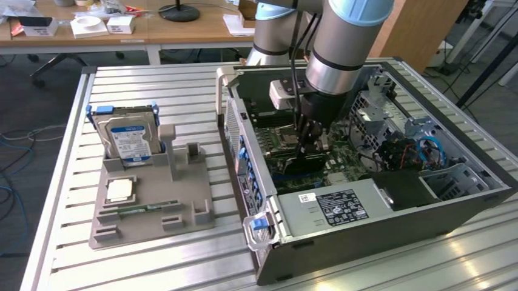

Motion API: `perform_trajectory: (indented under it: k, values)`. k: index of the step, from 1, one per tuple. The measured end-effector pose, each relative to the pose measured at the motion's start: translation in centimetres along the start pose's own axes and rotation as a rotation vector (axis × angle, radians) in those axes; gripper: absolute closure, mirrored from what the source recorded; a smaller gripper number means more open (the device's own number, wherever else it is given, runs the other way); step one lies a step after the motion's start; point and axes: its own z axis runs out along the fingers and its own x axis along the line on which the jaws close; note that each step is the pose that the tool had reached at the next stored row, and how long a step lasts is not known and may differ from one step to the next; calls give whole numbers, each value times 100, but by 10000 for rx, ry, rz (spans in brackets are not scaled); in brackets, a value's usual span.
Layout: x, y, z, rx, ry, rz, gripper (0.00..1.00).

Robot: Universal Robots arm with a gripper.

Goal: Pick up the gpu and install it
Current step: 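Press down on the gpu until it lock into place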

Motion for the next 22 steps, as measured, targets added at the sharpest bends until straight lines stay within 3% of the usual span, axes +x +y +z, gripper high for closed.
perform_trajectory:
  k: [10,15,19,22]
  values:
    - [0,4,10,2,1,-1,90]
    - [1,65,11,63,0,-2,90]
    - [1,82,11,77,0,-3,90]
    - [2,142,16,100,4,-5,90]
